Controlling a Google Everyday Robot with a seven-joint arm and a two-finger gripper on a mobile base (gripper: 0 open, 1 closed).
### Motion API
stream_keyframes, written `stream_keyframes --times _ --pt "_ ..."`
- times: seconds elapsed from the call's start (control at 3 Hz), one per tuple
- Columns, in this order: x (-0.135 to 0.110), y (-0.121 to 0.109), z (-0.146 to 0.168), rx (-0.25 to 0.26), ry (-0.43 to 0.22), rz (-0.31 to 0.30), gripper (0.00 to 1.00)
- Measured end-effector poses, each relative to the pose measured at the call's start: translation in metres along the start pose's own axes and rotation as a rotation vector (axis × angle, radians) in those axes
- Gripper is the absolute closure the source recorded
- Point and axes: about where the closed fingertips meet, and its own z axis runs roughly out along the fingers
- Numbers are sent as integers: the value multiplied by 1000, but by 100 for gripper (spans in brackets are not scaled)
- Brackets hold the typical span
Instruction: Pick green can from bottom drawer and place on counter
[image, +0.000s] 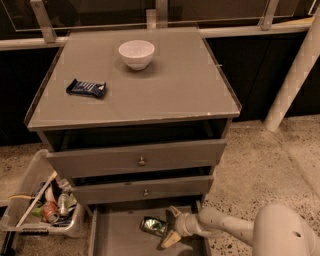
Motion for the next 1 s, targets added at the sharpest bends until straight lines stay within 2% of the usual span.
stream_keyframes --times 0.33,0.67,1.0 --pt "-8 3 11 -14 -26 1 0" --pt "-23 20 25 -56 -67 -15 0" --pt "-19 23 33 -58 -59 -19 0"
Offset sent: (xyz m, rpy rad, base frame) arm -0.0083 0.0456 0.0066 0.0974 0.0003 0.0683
